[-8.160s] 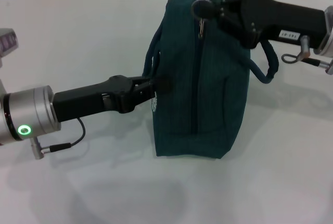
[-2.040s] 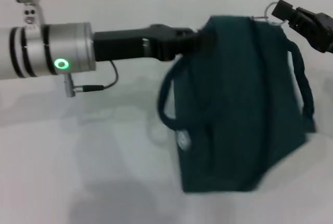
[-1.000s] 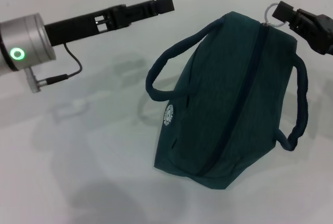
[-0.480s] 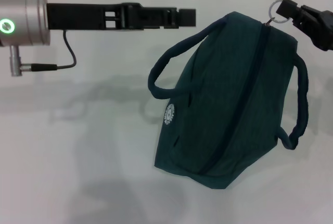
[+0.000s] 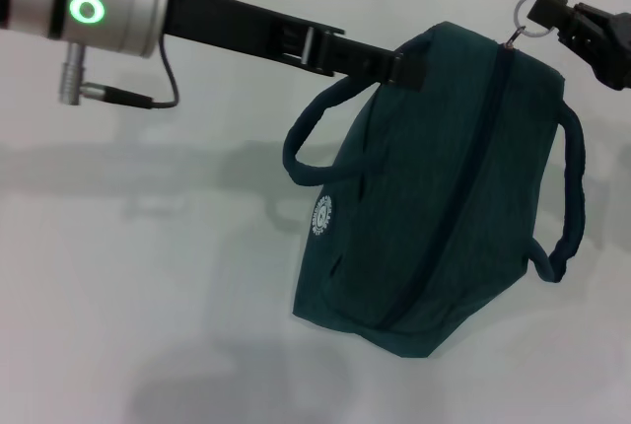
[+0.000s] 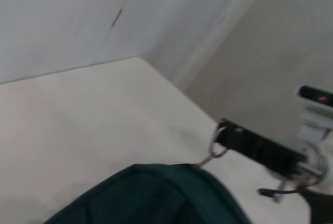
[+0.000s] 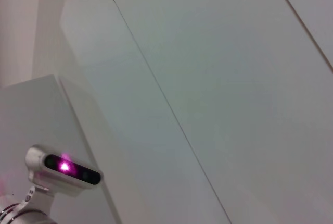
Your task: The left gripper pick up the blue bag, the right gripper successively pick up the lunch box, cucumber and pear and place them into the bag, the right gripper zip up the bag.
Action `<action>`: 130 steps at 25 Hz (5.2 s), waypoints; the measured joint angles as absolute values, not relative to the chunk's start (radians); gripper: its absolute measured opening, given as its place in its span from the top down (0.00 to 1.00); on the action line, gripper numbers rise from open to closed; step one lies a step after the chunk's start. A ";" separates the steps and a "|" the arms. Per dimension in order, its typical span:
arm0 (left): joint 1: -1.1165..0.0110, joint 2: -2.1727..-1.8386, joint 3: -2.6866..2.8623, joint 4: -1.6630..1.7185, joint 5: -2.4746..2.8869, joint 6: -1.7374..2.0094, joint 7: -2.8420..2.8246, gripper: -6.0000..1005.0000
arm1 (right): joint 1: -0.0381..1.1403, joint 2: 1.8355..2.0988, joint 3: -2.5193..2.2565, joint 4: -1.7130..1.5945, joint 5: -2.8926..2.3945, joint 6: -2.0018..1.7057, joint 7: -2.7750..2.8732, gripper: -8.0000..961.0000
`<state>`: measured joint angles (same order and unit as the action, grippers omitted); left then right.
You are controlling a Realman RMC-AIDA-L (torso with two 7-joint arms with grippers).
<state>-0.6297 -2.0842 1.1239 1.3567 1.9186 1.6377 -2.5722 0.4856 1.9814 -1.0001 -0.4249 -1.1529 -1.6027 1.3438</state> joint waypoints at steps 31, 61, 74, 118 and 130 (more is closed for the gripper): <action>-0.627 -2.088 1.336 1.353 2.058 1.464 -2.632 0.30 | 0.501 1.983 -1.000 -0.425 -1.154 -1.614 1.343 0.95; -0.545 -2.088 1.369 1.331 1.904 1.453 -2.394 0.96 | 0.481 1.983 -0.985 -0.347 -1.110 -1.579 1.464 0.95; -0.515 -2.085 1.387 1.333 1.791 1.497 -2.235 0.96 | 0.474 1.977 -0.970 -0.312 -1.111 -1.517 1.474 0.95; -0.641 -2.083 1.205 1.000 1.720 1.349 -2.123 0.94 | 0.421 1.940 -0.907 -0.304 -1.122 -1.489 1.510 0.45; -0.671 -2.087 1.179 0.876 1.704 1.282 -2.084 0.91 | 0.416 1.940 -0.908 -0.308 -1.124 -1.516 1.504 0.20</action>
